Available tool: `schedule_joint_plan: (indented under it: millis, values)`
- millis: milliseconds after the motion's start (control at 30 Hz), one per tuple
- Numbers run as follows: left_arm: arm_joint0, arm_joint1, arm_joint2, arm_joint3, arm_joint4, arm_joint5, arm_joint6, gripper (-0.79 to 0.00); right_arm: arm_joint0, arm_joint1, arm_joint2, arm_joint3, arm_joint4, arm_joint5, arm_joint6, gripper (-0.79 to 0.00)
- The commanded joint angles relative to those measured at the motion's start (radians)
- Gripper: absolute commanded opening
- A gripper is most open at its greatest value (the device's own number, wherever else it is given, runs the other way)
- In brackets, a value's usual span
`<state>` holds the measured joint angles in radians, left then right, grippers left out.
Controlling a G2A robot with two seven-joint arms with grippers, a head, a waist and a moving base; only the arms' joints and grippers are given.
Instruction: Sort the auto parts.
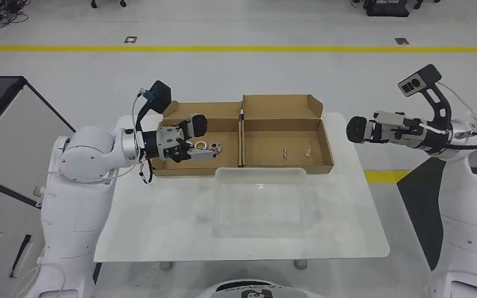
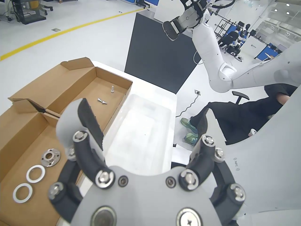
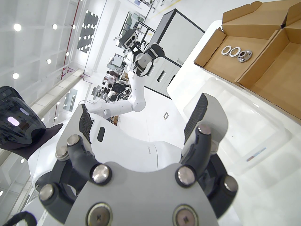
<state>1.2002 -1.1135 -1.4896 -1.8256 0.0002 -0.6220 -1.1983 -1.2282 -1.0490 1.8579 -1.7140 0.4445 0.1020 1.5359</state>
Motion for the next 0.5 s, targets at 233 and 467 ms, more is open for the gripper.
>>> schedule_joint_plan:
  millis: [233, 467]
  values:
    - [0.0, 0.0, 0.0, 0.0, 0.0, 0.0, 0.0, 0.0, 0.0, 0.0, 0.0, 0.0, 0.0, 0.0, 0.0, 0.0]
    - [0.0, 0.0, 0.0, 0.0, 0.0, 0.0, 0.0, 0.0, 0.0, 0.0, 0.0, 0.0, 0.0, 0.0, 0.0, -0.001]
